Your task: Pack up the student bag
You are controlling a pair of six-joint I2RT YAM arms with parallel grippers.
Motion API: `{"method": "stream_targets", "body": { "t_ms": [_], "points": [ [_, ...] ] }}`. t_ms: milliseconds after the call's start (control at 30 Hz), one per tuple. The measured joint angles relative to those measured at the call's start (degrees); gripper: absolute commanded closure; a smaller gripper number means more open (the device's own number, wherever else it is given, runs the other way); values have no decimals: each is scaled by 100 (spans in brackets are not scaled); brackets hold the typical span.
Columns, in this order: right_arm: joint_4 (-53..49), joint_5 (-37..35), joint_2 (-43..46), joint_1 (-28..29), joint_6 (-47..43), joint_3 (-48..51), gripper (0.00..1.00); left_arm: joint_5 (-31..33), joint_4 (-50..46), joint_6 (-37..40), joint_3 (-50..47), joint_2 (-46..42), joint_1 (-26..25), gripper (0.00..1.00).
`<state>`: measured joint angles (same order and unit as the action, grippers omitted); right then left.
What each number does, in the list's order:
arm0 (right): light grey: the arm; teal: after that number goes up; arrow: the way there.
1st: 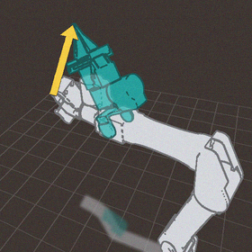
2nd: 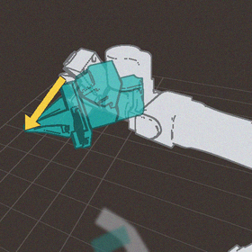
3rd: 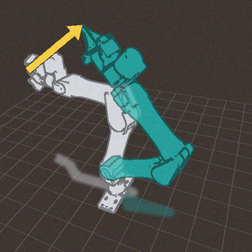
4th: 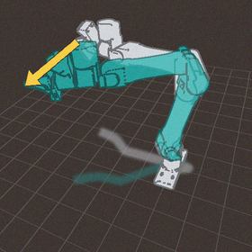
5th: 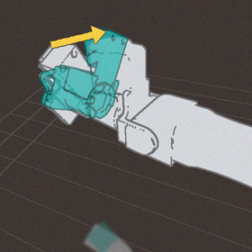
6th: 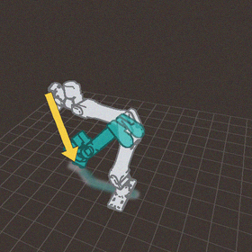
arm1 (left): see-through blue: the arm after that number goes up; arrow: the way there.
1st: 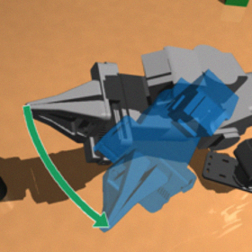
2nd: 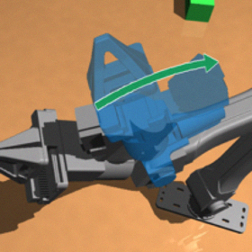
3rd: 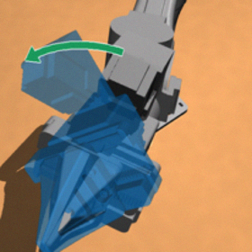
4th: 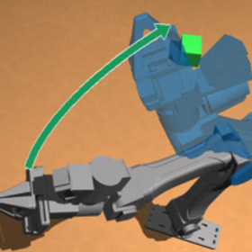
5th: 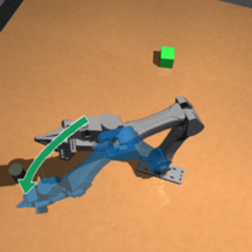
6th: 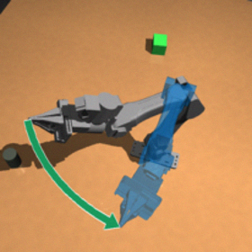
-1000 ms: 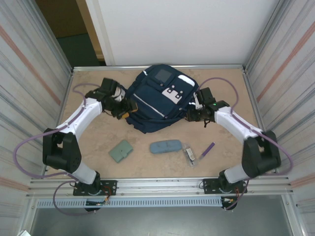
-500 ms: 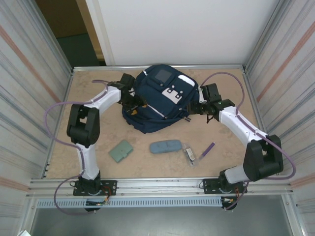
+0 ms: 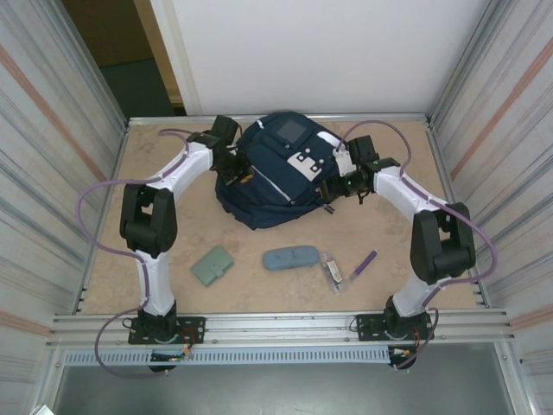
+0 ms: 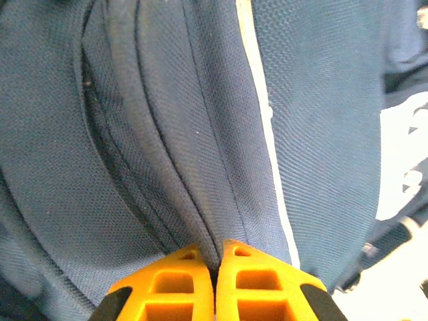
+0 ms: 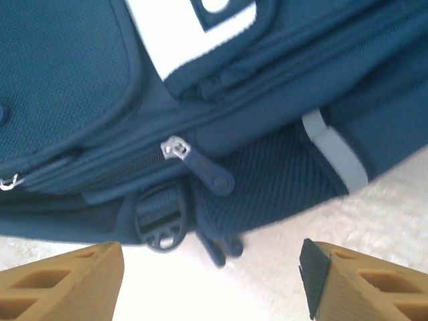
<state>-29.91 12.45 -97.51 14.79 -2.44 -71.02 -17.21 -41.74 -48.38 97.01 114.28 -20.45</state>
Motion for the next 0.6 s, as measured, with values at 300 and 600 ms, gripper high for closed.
{"method": "stream_targets", "body": {
  "t_ms": [300, 600],
  "points": [
    [-564, 743, -1261, -131, -841, -1220, 34, -546, 197, -319, 210, -162, -20, 100],
    [-1069, 1091, -1921, -273, -1257, -1663, 80, -758, 455, -424, 210, -162, -15, 100]
  ]
}}
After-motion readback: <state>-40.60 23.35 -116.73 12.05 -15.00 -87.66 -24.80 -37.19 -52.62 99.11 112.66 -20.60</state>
